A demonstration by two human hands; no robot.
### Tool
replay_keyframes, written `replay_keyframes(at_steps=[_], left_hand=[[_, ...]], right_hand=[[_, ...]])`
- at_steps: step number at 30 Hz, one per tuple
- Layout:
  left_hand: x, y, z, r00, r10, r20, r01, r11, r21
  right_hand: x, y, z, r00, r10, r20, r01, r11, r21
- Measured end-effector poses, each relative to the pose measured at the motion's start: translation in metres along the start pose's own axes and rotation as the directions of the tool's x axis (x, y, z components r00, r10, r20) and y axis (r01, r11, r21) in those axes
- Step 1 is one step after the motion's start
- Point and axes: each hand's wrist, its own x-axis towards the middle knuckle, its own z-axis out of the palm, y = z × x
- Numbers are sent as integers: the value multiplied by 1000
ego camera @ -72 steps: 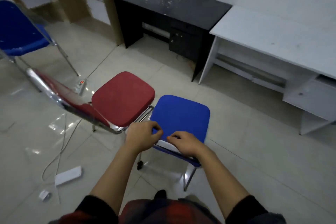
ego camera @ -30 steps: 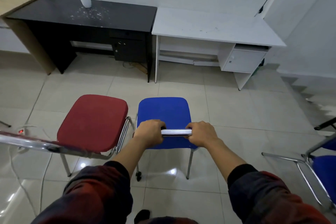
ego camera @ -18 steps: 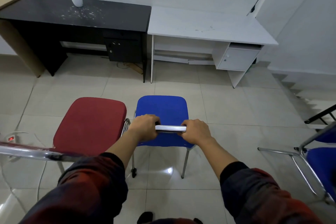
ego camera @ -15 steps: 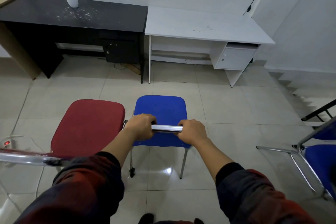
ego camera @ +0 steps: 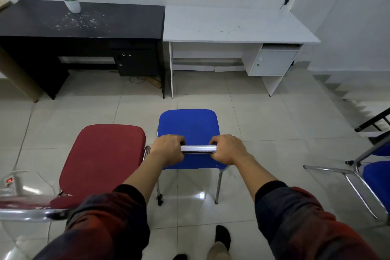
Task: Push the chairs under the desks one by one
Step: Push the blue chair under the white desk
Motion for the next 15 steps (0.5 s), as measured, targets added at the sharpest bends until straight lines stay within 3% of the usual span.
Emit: replay_keyframes(at_steps=[15], left_hand=[[68,53,-4,999,-54,5,55,994,-98]], right_hand=[[56,73,-43,999,11,49,-9,999,-38]])
